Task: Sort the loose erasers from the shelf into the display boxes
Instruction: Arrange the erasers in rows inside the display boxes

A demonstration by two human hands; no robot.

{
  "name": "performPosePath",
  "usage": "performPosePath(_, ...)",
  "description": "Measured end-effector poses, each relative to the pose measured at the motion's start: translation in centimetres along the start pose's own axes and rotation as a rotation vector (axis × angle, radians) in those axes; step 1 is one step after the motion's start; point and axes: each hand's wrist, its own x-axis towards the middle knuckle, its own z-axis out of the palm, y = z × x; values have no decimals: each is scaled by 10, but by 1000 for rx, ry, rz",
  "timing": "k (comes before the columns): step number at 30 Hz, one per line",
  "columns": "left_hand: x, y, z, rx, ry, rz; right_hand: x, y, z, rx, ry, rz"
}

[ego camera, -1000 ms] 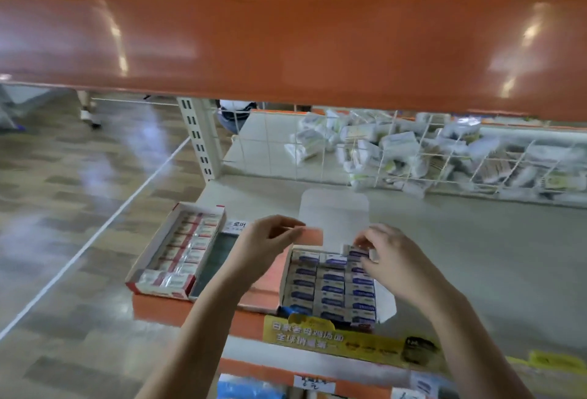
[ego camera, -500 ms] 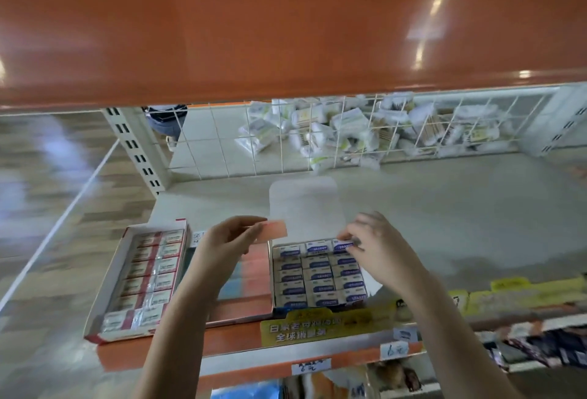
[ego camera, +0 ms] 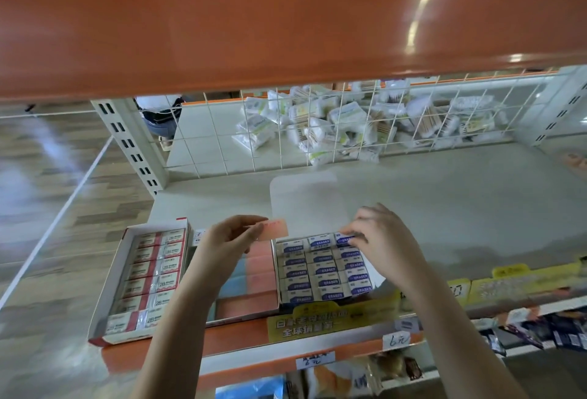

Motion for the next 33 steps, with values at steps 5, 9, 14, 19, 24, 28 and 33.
performPosePath(5, -2, -6, 3, 5, -40, -26, -5, -1, 4, -47, 3, 5)
performPosePath(9, -3, -8, 6, 3, -47, -36, -9, 0, 7, -17, 40, 44)
performPosePath(14, -10, -7, -3, 32, -10, -18, -11, -4, 8, -42, 28, 46)
performPosePath(19, -25, -13, -21, 185, 17, -18, -6, -29, -4, 35, 85, -27)
performPosePath(24, -44, -22, -31, 292, 31, -51, -6, -72, -3, 172, -46, -105)
performPosePath(28, -53, -21, -31, 402, -43, -54, -8, -91, 13, 149, -147, -105)
performPosePath(33, -57, -22, -21, 494, -120, -59, -7, -96, 17, 177, -180, -62)
